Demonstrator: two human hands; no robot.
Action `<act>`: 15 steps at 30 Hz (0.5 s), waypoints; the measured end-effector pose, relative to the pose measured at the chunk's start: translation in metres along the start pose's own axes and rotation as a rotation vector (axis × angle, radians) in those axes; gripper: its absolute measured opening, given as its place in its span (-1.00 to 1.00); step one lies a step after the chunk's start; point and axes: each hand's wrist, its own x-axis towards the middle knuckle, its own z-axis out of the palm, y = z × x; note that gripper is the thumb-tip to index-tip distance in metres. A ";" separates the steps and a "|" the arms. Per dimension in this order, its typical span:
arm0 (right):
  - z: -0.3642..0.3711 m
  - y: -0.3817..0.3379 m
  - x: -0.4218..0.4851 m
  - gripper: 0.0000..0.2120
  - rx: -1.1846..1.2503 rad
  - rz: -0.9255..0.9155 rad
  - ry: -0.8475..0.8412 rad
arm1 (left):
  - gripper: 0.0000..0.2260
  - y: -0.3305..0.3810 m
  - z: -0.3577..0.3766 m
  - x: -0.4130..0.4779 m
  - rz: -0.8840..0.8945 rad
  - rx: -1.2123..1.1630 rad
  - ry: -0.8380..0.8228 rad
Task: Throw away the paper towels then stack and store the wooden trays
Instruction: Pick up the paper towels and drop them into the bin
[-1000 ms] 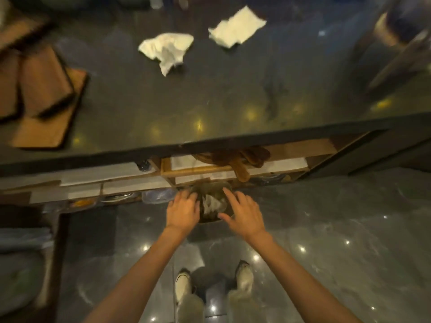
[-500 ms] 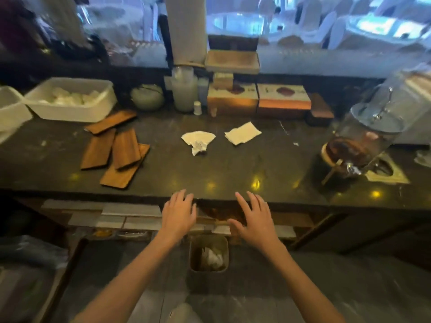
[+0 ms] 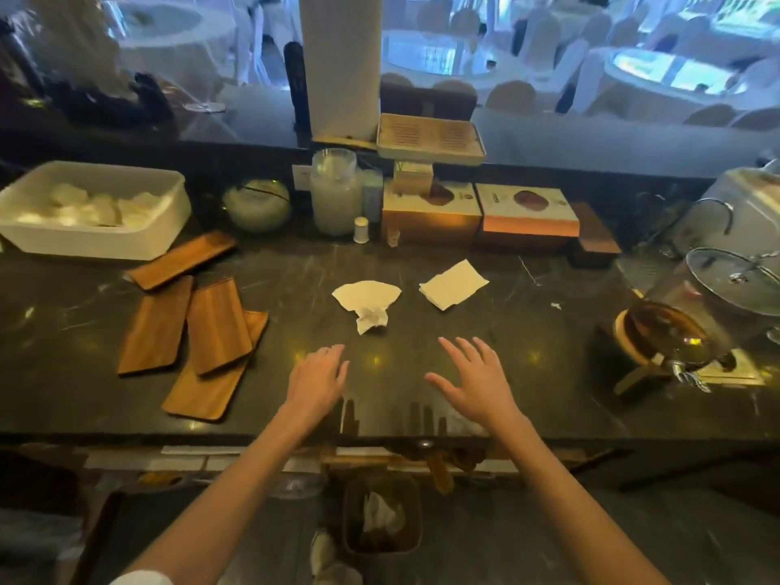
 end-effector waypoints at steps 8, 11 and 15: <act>-0.021 0.022 0.064 -0.43 -0.011 0.198 0.179 | -0.76 -0.013 -0.006 0.106 0.062 0.098 -0.044; -0.028 0.045 0.096 -0.46 0.017 0.252 0.153 | -0.78 -0.011 0.000 0.143 0.061 0.115 -0.046; -0.027 0.077 0.154 -0.50 -0.006 0.215 0.125 | -0.76 -0.009 0.015 0.185 0.015 0.090 -0.105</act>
